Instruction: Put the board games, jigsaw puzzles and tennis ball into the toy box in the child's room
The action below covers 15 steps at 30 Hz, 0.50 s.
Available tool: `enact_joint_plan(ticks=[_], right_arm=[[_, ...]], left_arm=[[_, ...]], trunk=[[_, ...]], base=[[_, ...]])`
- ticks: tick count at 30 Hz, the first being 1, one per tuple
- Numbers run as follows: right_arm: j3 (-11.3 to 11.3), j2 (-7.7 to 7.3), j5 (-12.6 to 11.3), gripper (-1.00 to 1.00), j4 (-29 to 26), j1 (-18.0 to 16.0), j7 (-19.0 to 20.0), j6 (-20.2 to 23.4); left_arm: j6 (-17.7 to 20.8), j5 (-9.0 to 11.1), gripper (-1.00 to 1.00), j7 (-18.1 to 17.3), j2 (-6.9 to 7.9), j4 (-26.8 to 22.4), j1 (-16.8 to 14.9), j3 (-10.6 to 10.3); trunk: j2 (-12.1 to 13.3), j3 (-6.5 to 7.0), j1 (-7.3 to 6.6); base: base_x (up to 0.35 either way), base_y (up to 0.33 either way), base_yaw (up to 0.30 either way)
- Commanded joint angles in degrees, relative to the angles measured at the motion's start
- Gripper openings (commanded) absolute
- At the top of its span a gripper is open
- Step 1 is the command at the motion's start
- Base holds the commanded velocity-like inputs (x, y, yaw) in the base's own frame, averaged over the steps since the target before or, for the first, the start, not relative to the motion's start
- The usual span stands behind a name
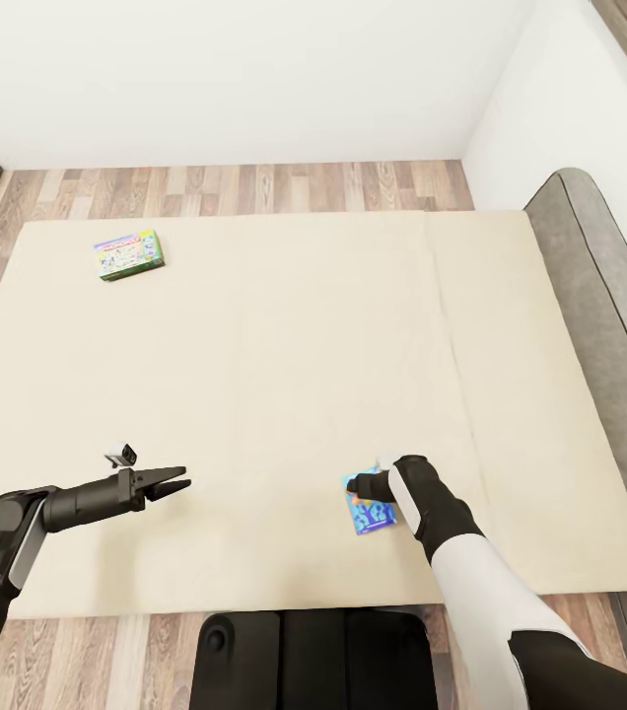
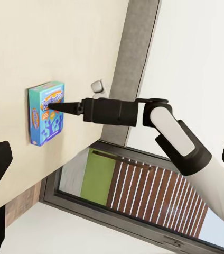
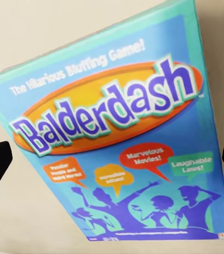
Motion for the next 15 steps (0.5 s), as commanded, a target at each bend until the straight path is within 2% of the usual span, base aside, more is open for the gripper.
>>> enact_joint_plan(ticks=[1,15], right_arm=[[-0.3,0.07,-0.1,1.0,0.0,0.0,-0.1,0.2],[-0.3,0.07,-0.1,1.0,0.1,0.0,-0.1,0.1]], left_arm=[[0.6,0.1,1.0,-0.2,0.01,0.0,0.0,0.0],[0.6,0.1,1.0,-0.2,0.0,0.0,0.0,0.0]], trunk=[[-0.1,-0.06,0.03],[-0.1,-0.06,0.03]], base=[[0.0,0.01,0.0],[0.0,0.003,0.0]])
